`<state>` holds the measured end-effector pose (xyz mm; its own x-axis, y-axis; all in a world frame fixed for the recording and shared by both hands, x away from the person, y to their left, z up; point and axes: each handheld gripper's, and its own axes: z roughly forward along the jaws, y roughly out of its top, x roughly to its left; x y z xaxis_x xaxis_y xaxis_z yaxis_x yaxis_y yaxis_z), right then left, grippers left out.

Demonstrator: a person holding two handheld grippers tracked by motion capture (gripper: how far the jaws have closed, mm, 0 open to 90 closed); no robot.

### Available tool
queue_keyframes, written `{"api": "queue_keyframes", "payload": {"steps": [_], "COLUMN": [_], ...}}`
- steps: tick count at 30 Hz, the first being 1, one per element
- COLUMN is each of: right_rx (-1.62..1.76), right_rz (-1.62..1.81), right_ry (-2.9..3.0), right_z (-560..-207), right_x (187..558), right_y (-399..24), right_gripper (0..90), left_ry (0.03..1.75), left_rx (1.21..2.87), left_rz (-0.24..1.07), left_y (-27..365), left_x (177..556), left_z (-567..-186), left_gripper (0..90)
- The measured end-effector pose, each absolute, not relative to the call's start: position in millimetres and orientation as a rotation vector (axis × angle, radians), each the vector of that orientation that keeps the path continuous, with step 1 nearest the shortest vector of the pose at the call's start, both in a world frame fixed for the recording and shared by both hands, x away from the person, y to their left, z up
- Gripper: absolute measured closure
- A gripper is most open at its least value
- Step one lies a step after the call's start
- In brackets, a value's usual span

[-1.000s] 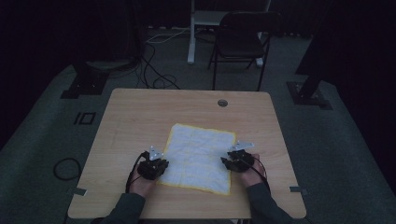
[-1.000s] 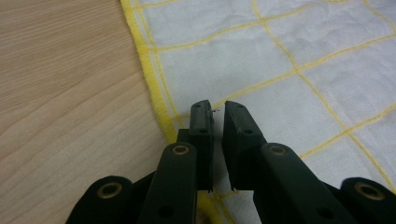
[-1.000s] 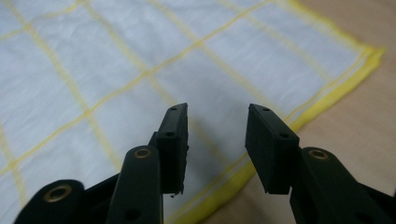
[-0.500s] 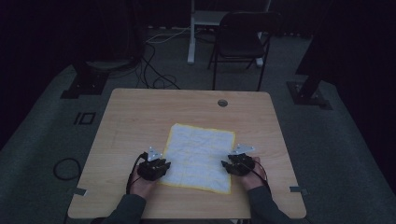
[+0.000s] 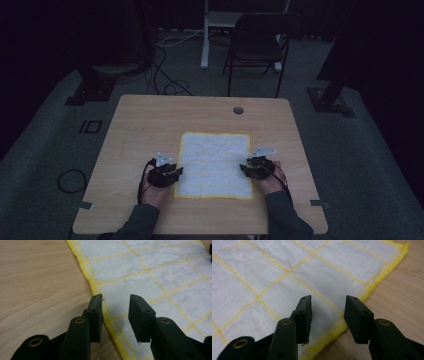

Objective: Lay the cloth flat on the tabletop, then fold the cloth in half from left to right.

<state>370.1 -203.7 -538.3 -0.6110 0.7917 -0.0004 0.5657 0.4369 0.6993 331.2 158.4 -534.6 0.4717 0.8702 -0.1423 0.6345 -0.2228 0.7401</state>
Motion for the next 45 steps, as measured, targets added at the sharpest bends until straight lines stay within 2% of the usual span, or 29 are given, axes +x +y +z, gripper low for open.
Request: {"api": "queue_keyframes", "payload": {"steps": [13,28,45], "right_rx": [1.179,1.212,1.208], "right_rz": [0.977,1.011,1.009], "right_ry": [2.352,2.346,2.339], "right_z": [-539.1,-539.7,-540.2], "right_x": [371.6,370.0,367.9], "right_y": [-204.7,-206.9,-206.8], "right_gripper": [56.3,54.8,54.4], "left_ry": [1.278,1.320,1.311], "left_rx": [1.913,1.948,1.956], "left_rz": [0.388,0.432,0.483], "left_y": [159.5,146.4,128.6], "left_x": [339.6,364.8,364.3], "left_z": [-530.7,-536.2,-542.5], "left_gripper": [59.3,56.5,54.7]}}
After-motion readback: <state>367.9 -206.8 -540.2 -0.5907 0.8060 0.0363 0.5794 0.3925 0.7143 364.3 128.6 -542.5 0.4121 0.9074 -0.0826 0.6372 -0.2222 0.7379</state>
